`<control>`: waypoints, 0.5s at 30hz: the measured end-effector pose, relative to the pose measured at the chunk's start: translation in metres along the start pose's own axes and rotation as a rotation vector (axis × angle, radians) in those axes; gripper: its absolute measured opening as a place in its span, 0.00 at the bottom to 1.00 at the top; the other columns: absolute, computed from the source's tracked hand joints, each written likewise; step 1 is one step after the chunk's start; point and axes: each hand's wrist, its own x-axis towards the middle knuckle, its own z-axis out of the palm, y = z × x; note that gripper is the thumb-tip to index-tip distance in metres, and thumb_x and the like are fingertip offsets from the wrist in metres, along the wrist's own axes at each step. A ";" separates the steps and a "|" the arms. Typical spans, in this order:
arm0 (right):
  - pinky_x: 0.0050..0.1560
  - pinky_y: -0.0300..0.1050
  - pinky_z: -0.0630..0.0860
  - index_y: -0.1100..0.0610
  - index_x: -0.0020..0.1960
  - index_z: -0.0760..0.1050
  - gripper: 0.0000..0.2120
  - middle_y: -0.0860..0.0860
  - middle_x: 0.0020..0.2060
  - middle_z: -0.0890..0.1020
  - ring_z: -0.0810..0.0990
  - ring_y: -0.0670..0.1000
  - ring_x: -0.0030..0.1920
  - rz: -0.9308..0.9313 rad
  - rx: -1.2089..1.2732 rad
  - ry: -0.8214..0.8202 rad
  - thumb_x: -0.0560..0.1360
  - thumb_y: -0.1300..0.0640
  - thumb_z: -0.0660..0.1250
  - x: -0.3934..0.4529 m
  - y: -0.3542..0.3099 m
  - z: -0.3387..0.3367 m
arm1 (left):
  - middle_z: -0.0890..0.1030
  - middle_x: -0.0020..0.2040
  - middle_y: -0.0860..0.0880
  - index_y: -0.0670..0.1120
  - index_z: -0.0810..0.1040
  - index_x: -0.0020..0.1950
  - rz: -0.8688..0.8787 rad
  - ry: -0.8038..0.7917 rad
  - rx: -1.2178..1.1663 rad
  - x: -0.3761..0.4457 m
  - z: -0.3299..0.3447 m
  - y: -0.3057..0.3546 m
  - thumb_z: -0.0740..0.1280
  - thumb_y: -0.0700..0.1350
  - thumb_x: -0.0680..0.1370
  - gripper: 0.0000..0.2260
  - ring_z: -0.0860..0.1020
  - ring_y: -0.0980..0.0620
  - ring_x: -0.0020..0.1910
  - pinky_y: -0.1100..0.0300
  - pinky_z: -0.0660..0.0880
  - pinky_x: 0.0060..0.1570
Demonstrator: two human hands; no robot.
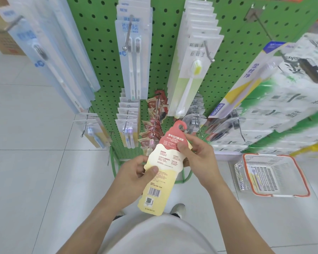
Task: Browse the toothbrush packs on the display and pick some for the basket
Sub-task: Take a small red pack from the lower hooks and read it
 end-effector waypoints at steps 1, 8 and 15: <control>0.36 0.54 0.84 0.55 0.64 0.80 0.14 0.55 0.45 0.88 0.86 0.55 0.41 0.008 0.001 0.024 0.80 0.63 0.68 0.000 0.000 0.000 | 0.88 0.42 0.49 0.46 0.78 0.57 0.003 0.001 0.014 0.001 -0.001 -0.001 0.66 0.43 0.82 0.05 0.85 0.50 0.37 0.63 0.74 0.29; 0.35 0.48 0.82 0.52 0.62 0.81 0.12 0.53 0.45 0.88 0.85 0.53 0.41 0.032 0.030 0.054 0.82 0.61 0.66 0.001 0.001 -0.005 | 0.87 0.41 0.44 0.50 0.78 0.61 -0.003 -0.028 -0.063 0.001 -0.007 -0.005 0.65 0.40 0.82 0.09 0.83 0.47 0.36 0.58 0.78 0.34; 0.36 0.49 0.83 0.49 0.72 0.71 0.36 0.50 0.51 0.87 0.86 0.53 0.46 0.011 -0.124 -0.114 0.69 0.66 0.80 -0.005 0.003 -0.008 | 0.87 0.39 0.47 0.54 0.78 0.56 0.023 0.042 -0.042 0.002 -0.007 -0.004 0.65 0.39 0.82 0.09 0.83 0.51 0.34 0.57 0.78 0.34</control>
